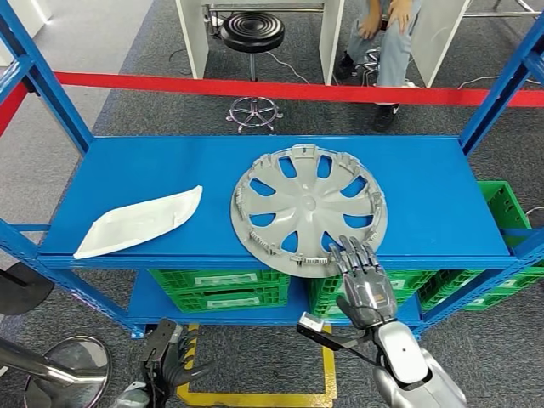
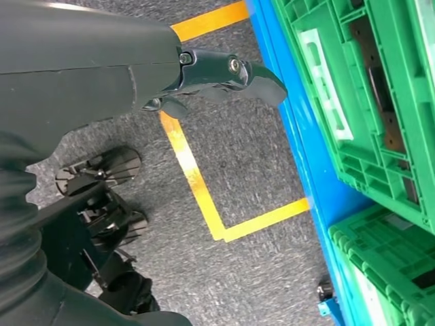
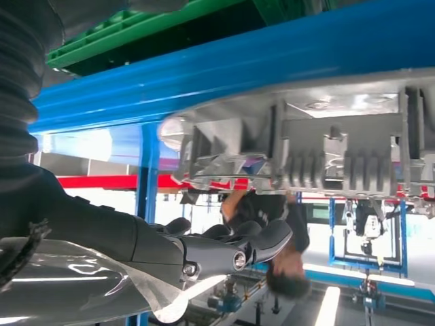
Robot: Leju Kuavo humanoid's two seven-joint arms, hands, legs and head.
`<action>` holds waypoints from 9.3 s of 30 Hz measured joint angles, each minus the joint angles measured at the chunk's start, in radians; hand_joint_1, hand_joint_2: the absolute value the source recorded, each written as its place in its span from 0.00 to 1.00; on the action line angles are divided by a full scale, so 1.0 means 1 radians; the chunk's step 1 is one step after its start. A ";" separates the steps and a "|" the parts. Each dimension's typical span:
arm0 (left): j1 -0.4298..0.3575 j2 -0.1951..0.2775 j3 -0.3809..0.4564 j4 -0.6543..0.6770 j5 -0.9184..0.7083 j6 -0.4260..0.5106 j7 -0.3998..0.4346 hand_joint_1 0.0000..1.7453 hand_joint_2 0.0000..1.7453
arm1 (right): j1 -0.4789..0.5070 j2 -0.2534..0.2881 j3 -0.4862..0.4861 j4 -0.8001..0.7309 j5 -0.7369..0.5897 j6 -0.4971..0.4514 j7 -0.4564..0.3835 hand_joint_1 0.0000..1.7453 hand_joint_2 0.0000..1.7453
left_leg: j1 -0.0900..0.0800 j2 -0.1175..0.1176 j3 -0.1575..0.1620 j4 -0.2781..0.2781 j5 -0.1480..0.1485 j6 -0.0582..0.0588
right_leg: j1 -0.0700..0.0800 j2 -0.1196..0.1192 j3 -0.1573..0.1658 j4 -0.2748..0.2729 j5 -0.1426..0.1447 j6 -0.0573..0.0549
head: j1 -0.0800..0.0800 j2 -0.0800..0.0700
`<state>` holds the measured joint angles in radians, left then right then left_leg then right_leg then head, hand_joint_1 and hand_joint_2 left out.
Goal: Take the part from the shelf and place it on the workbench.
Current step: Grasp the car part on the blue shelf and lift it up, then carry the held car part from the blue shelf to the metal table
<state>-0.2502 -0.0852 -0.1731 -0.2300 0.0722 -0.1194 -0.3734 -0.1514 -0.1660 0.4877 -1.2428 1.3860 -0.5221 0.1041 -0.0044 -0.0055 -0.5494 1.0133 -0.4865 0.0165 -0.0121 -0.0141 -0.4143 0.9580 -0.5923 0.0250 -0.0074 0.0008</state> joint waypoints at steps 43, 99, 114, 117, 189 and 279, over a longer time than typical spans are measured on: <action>-0.011 -0.024 -0.016 0.000 -0.047 -0.024 0.015 0.00 1.00 | -0.183 0.104 0.082 0.270 -0.114 -0.058 -0.014 1.00 1.00 | 0.000 -0.001 0.000 0.000 0.000 0.000 | 0.000 -0.001 0.000 0.000 0.000 0.000 | 0.000 0.000; 0.028 -0.017 0.105 -0.012 -0.050 0.040 -0.019 0.00 1.00 | 0.349 0.109 0.025 -0.605 -0.052 -0.161 -0.282 1.00 1.00 | 0.012 -0.001 -0.103 0.297 -0.164 -0.031 | -0.001 0.005 -0.192 0.101 0.092 -0.029 | -0.002 0.000; 0.029 -0.018 0.107 -0.013 -0.115 0.096 0.050 0.00 1.00 | 0.485 0.085 0.007 -0.737 0.032 -0.163 -0.140 1.00 1.00 | -0.006 0.005 -0.027 -0.023 0.040 0.024 | -0.001 0.012 -0.274 0.333 -0.041 0.022 | 0.005 0.000; 0.032 -0.019 0.107 -0.013 -0.119 0.119 0.013 0.00 1.00 | 0.517 0.073 0.005 -0.764 0.056 -0.163 -0.089 1.00 1.00 | -0.001 0.005 -0.062 -0.006 0.057 0.009 | -0.010 0.013 -0.153 0.181 0.023 0.034 | 0.005 0.000; 0.053 -0.052 0.082 -0.021 -0.305 0.170 0.079 0.00 1.00 | 0.816 0.441 -0.399 -0.857 -0.318 -0.166 -0.685 1.00 1.00 | 0.005 0.003 -0.121 0.223 -0.131 -0.039 | -0.006 -0.001 -0.133 0.023 0.103 -0.034 | -0.010 0.000; 0.051 -0.127 0.034 -0.020 -0.450 0.090 0.076 0.00 1.00 | 0.938 0.514 -0.510 -1.101 -0.265 -0.169 -0.624 1.00 1.00 | 0.014 0.022 -0.030 0.149 -0.129 -0.039 | -0.012 0.011 -0.157 0.061 0.098 -0.025 | 0.008 0.000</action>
<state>-0.1994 -0.2123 -0.1393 -0.2499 -0.3782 -0.0296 -0.2975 0.7865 0.3477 -0.0223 -2.3437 1.1210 -0.6912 -0.5194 0.0093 0.0164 -0.5790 1.1626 -0.6156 -0.0227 -0.0239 -0.0030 -0.5711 1.0194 -0.4939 -0.0004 0.0001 0.0008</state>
